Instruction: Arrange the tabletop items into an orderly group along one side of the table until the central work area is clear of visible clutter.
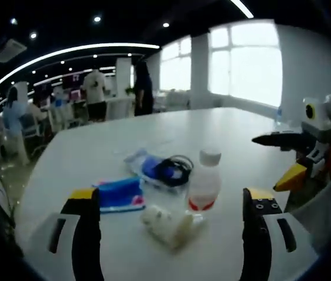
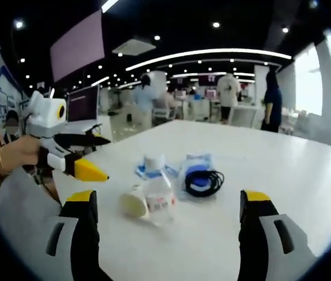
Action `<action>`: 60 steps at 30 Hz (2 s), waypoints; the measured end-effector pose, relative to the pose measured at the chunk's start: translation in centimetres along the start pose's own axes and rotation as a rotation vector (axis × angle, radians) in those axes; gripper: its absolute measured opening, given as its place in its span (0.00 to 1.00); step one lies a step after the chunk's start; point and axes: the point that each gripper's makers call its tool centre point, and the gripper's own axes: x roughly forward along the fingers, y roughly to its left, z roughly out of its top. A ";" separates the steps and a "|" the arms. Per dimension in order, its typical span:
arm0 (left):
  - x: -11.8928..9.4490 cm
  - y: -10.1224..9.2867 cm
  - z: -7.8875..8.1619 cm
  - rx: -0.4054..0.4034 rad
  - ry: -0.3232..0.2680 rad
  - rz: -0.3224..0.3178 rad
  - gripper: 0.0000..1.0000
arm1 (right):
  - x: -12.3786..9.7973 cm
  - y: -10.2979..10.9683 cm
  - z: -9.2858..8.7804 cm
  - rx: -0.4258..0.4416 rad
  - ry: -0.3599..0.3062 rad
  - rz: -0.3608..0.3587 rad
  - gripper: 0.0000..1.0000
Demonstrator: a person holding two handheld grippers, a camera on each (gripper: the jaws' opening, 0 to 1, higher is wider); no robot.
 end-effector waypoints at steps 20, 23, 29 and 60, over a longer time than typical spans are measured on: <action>4.6 -3.0 -1.6 0.026 0.053 -0.076 0.96 | 0.3 1.6 -0.6 0.011 -0.008 0.036 1.00; 5.3 -3.4 -1.9 0.036 0.065 -0.083 0.95 | 0.3 2.3 -0.9 0.008 0.000 0.047 1.00; 6.5 -4.1 -2.1 0.037 0.068 -0.098 0.93 | 0.4 2.6 -0.9 0.007 0.002 0.054 1.00; 9.3 -5.7 -4.1 0.013 0.105 -0.127 0.60 | -0.1 1.4 -1.6 0.016 0.032 0.009 1.00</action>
